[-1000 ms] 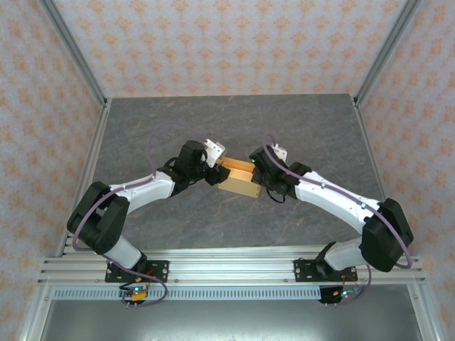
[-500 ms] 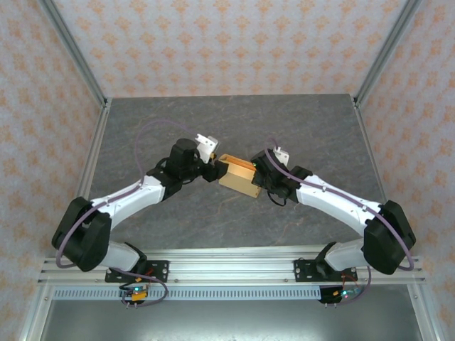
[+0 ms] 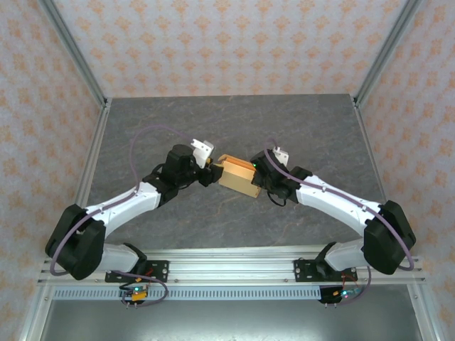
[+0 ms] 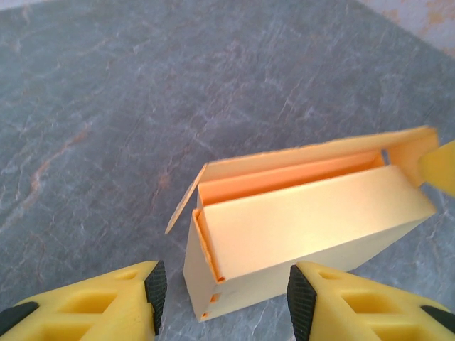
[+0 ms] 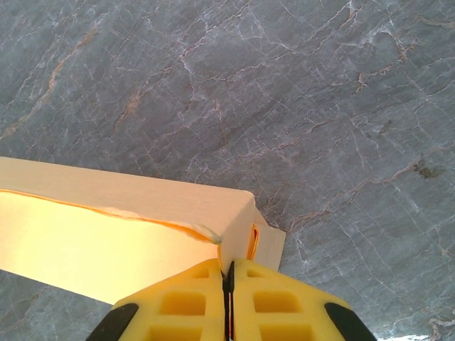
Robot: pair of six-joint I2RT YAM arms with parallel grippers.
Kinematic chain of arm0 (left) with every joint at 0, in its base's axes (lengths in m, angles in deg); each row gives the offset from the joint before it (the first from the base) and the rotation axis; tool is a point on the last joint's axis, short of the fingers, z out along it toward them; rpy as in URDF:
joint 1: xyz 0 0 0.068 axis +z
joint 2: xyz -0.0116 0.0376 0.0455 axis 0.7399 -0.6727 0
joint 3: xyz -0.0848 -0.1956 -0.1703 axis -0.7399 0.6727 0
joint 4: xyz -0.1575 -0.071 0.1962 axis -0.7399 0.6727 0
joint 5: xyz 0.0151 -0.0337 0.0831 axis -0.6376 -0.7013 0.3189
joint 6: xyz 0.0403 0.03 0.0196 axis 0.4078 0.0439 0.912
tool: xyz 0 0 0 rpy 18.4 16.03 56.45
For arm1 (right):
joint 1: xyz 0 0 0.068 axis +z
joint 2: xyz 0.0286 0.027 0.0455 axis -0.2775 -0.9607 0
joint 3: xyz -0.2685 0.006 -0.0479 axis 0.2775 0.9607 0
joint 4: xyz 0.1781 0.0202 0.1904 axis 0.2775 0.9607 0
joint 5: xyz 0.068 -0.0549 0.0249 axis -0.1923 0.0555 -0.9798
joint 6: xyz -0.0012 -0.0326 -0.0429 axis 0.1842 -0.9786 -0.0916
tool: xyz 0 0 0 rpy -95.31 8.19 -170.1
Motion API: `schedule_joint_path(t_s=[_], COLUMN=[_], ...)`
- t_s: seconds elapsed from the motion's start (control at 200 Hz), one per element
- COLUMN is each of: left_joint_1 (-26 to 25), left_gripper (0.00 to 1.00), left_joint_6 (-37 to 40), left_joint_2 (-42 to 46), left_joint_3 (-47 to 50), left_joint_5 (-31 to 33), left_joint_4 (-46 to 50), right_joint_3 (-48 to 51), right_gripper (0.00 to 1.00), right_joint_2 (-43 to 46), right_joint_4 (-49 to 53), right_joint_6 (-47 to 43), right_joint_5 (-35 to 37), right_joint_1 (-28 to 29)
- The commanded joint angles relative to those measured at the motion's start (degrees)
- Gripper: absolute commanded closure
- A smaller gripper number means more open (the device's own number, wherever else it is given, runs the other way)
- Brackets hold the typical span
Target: Fold the paper box
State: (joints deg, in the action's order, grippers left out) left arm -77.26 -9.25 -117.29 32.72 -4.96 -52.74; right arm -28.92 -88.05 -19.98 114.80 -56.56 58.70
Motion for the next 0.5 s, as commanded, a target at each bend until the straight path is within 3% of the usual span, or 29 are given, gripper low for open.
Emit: schedule_joint_path(t_s=[0.0, 0.185, 0.49], left_joint_1=[-0.6, -0.78, -0.81], left_gripper=[0.47, 0.47, 0.57], left_joint_6=[2.49, 4.94, 3.53], left_joint_2=[-0.55, -4.71, -8.6], left_joint_3=[0.15, -2.14, -4.46], left_joint_5=[2.36, 4.36, 5.88], left_joint_4=[-2.75, -1.58, -3.78], right_joint_3=[1.15, 0.11, -1.2], right_gripper=[0.91, 0.91, 0.91], right_joint_2=[-0.17, -1.02, -3.01], right_joint_4=[2.66, 3.17, 2.76], right_joint_6=[-0.36, -1.54, -1.84], right_joint_5=[0.04, -0.05, 0.14], right_joint_1=[0.57, 0.85, 2.15])
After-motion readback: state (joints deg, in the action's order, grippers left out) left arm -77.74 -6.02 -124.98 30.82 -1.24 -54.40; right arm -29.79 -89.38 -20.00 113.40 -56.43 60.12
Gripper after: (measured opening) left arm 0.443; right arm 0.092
